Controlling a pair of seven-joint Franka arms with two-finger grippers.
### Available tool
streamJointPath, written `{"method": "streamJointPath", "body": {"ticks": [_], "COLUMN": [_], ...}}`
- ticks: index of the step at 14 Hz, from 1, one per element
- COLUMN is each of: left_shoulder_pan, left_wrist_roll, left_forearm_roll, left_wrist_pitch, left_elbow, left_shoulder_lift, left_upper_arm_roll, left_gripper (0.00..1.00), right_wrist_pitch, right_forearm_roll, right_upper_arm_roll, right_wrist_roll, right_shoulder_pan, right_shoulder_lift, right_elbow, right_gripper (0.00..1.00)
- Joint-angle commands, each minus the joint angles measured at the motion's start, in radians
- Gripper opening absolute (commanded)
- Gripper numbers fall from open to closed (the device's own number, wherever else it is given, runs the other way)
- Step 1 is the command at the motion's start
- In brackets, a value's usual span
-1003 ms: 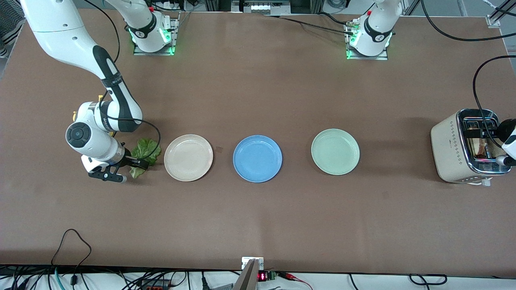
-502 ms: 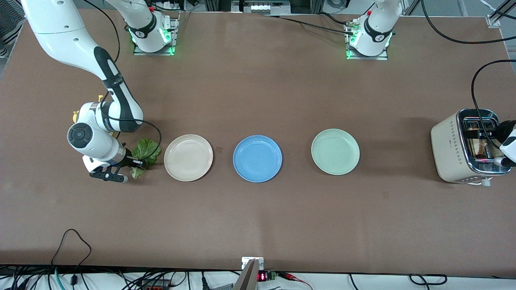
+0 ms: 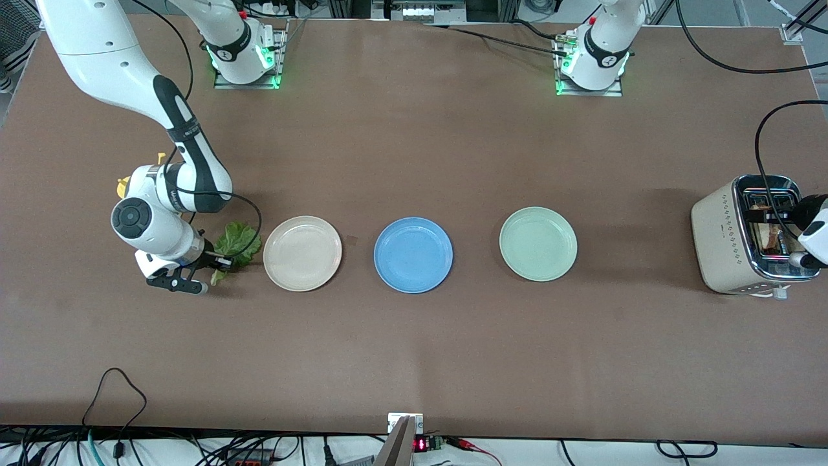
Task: Make sandwich in blue plate with both arms
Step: 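Grasp the lettuce leaf with the right gripper and lift it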
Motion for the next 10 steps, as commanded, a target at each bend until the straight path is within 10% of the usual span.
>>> {"method": "streamJointPath", "body": {"ticks": [1, 10], "left_shoulder_pan": [0.013, 0.037], "left_wrist_roll": [0.023, 0.086], "left_forearm_roll": [0.023, 0.018], "left_wrist_pitch": [0.0, 0.0], "left_elbow": [0.019, 0.023], "left_shoulder_lift": [0.015, 0.021], "left_upper_arm_roll": [-0.007, -0.009], "left_gripper": [0.66, 0.34], "right_wrist_pitch": [-0.032, -0.446], "right_forearm_roll": [-0.003, -0.001], "right_upper_arm_roll": [-0.005, -0.005], "right_wrist_roll": [-0.023, -0.089], "right_shoulder_pan": [0.001, -0.001], "right_shoulder_lift": [-0.005, -0.23], "right_elbow": [0.024, 0.091], "right_gripper": [0.0, 0.0]}}
